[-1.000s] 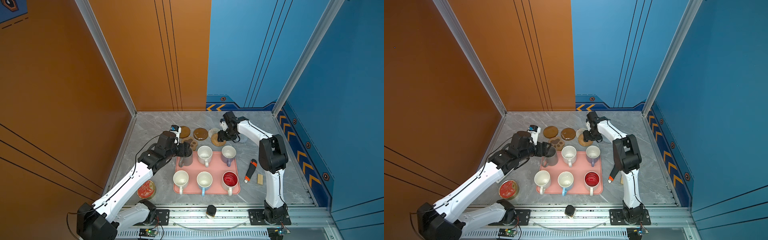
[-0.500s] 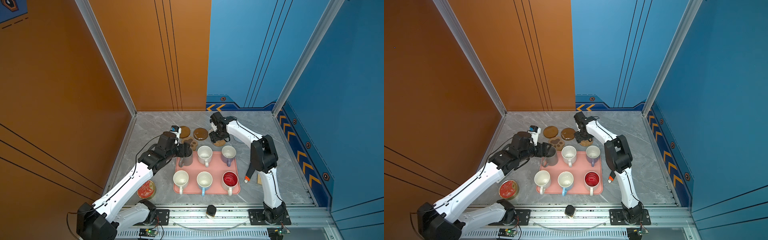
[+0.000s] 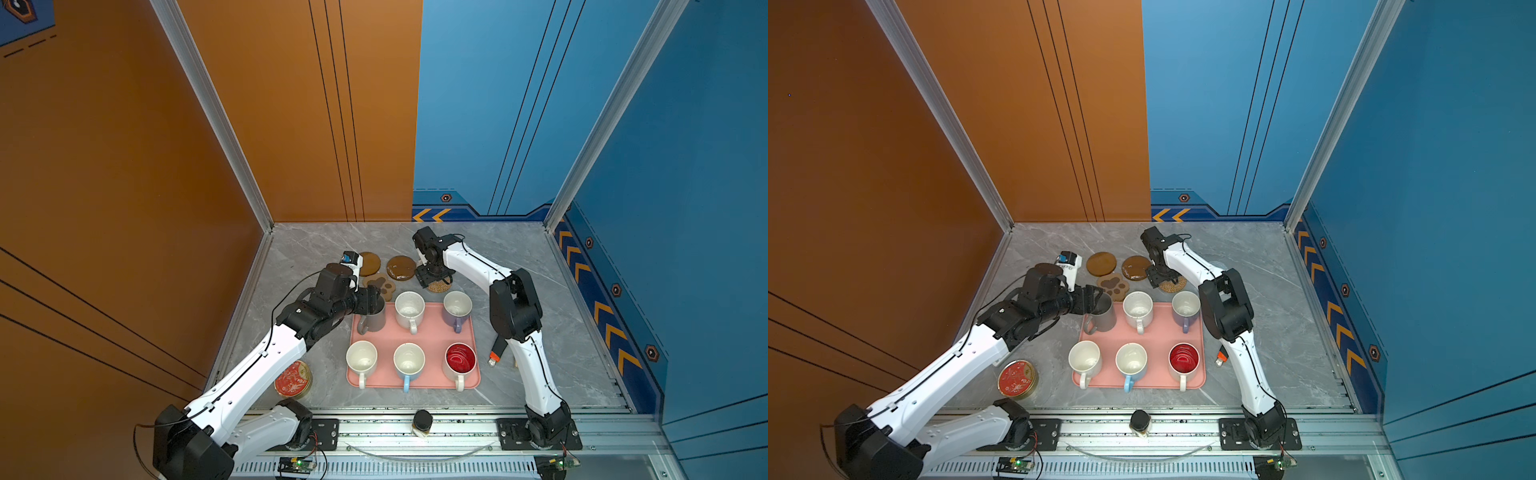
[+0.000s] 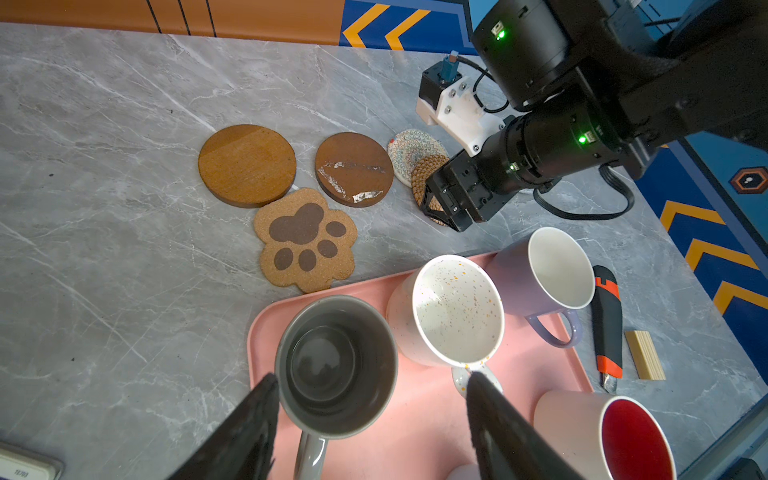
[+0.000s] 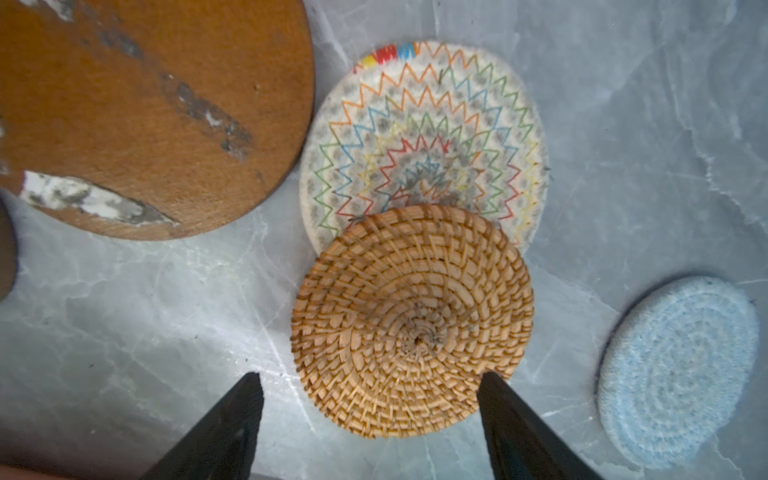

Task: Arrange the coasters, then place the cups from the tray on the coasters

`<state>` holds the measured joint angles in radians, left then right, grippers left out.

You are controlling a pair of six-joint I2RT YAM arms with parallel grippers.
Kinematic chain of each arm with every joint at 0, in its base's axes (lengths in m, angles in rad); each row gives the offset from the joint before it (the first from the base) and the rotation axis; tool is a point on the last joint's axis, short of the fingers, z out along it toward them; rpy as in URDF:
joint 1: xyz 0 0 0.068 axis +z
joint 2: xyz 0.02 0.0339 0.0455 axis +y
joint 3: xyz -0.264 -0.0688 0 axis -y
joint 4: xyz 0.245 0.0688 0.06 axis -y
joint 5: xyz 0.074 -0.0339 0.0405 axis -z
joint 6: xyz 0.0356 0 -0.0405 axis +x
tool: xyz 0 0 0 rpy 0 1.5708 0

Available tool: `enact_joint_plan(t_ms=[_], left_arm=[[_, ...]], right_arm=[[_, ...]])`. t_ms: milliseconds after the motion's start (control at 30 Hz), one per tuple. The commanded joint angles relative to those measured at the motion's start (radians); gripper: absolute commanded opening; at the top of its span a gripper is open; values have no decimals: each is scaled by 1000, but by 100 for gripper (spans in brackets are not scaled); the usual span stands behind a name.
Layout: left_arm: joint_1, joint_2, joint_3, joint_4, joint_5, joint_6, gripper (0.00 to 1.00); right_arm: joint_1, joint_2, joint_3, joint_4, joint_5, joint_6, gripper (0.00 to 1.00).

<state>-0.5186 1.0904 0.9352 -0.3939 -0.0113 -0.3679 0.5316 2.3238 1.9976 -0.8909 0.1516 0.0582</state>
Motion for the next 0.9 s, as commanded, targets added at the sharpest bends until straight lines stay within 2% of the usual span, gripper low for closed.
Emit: enact_joint_plan(t_ms=[0, 367, 867], left_arm=[[-8, 1, -15, -18, -23, -4, 72], [-9, 3, -18, -21, -29, -2, 72], [-10, 15, -15, -20, -27, -2, 73]], right_arm=[[11, 25, 29, -32, 23, -5, 81], [-1, 49, 29, -32, 28, 2, 82], [-57, -2, -25, -32, 12, 8, 83]])
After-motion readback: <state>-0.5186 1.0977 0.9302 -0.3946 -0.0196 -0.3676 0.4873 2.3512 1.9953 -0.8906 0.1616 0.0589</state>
